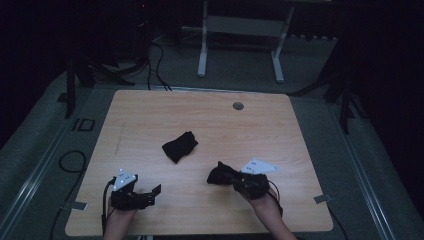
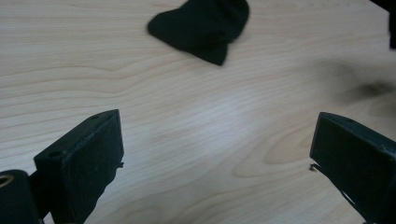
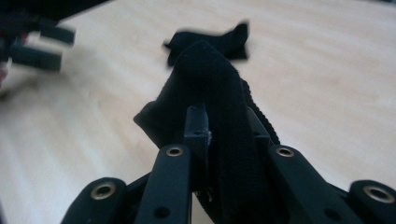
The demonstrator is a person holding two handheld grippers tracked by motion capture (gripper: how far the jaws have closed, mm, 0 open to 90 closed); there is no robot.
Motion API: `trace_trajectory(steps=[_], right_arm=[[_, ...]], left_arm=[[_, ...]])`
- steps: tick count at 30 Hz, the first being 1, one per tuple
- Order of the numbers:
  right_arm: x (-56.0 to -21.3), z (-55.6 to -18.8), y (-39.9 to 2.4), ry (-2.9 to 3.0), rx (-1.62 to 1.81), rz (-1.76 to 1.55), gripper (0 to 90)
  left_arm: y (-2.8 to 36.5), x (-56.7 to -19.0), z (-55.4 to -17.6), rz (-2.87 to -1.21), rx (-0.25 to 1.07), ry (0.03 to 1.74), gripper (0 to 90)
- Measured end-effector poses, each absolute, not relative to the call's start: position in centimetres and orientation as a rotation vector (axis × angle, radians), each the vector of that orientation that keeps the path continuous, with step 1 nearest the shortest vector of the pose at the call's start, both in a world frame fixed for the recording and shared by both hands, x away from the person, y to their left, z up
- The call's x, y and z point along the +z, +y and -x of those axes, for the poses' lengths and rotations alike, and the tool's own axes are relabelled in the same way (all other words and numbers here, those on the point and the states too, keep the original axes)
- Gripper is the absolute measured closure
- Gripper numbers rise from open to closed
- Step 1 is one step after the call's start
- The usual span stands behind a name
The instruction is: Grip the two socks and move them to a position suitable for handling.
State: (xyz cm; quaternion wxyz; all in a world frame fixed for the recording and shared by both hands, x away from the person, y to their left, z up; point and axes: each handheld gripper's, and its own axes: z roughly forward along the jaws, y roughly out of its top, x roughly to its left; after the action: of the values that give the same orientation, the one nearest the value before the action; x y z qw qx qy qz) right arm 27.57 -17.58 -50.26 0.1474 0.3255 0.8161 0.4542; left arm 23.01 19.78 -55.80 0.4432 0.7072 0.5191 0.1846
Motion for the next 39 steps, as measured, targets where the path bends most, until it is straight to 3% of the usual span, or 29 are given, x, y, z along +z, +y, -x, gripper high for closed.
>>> trace_trajectory(steps=[4,7,9,11,13,18,20,21,22,24,27,32,39], right_arm=[[-52.4,-26.3,-18.0,2.374,1.244,-0.950,77.7],[-53.8,-26.2,-18.2,2.397,1.195,-0.977,77.6],[-54.5,-26.3,-18.3,2.404,1.179,-0.991,77.4],[-55.1,-26.3,-18.3,2.423,1.158,-0.999,77.3],[-55.9,-26.4,-18.1,2.447,1.114,-1.001,76.9],[-56.6,-26.5,-18.3,2.454,1.118,-1.045,73.2],[-56.5,-26.7,-18.4,2.466,1.140,-1.084,66.0],[-56.2,-26.7,-18.5,2.476,1.150,-1.100,57.1],[-56.2,-26.7,-18.5,2.476,1.150,-1.100,57.1],[-55.3,-26.3,-18.8,2.472,1.181,-1.088,44.9],[-53.5,-26.0,-19.8,2.426,1.274,-1.087,37.4],[-51.0,-27.2,-22.1,2.311,1.241,-1.076,39.9],[-54.7,-30.7,-22.2,2.410,1.043,-1.144,39.7]], left_arm=[[18.2,-55.8,-22.7,-1.828,0.443,1.201,5.3],[17.0,-55.9,-22.4,-1.862,0.410,1.129,16.0],[16.1,-55.9,-22.3,-1.889,0.372,1.086,16.7],[15.4,-56.0,-22.3,-1.908,0.324,1.044,24.2],[14.6,-56.1,-22.4,-1.932,0.297,1.024,24.4],[13.5,-56.3,-22.7,-1.942,0.221,0.997,34.4],[13.0,-56.4,-23.0,-1.953,0.192,0.983,34.6],[12.9,-56.4,-23.1,-1.957,0.188,0.975,36.2],[12.9,-56.4,-23.1,-1.957,0.188,0.975,37.3],[12.4,-56.4,-23.2,-1.964,0.166,0.955,37.3],[11.9,-56.2,-23.6,-1.953,0.112,0.937,37.2],[9.9,-55.8,-24.4,-1.974,0.031,0.880,37.0],[6.8,-56.2,-25.9,-2.057,-0.006,0.843,37.0]])
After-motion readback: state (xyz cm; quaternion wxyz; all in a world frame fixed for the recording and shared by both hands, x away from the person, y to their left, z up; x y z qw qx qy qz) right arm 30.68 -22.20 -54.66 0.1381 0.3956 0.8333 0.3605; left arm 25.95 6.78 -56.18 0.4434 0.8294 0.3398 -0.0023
